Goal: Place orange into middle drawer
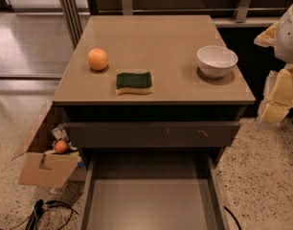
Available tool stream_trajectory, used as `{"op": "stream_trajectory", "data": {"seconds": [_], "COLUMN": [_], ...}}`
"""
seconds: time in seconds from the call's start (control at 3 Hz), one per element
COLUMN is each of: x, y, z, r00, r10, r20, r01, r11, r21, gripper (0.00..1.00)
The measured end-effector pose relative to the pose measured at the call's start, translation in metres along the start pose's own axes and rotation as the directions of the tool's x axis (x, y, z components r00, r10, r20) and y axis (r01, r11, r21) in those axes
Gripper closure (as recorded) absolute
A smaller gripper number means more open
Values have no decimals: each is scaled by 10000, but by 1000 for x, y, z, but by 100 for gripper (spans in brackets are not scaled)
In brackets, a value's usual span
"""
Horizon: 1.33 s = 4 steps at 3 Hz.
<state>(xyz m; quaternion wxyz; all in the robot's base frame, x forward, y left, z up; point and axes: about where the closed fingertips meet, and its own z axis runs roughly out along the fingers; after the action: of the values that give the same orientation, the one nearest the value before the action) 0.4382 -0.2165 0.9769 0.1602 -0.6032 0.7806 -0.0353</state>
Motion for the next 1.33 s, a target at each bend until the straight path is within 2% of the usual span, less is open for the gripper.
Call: {"op": "stream_trajectory", "data": {"seconds": [0.33, 0.67, 1.0, 1.33], "x": [0, -30, -68, -103], "y": [0, -32, -74, -109], "z": [0, 15, 38, 48], "r00": [10000, 9979, 9903, 9723], "r10": [0, -585, -1052, -1094], "r20": [0, 280, 908, 2064], "r01": [0, 575, 1006, 976], "r11": [10000, 9977, 9934, 9930], "r21": [0, 350, 546, 666], "gripper": [0, 0, 0, 0]}}
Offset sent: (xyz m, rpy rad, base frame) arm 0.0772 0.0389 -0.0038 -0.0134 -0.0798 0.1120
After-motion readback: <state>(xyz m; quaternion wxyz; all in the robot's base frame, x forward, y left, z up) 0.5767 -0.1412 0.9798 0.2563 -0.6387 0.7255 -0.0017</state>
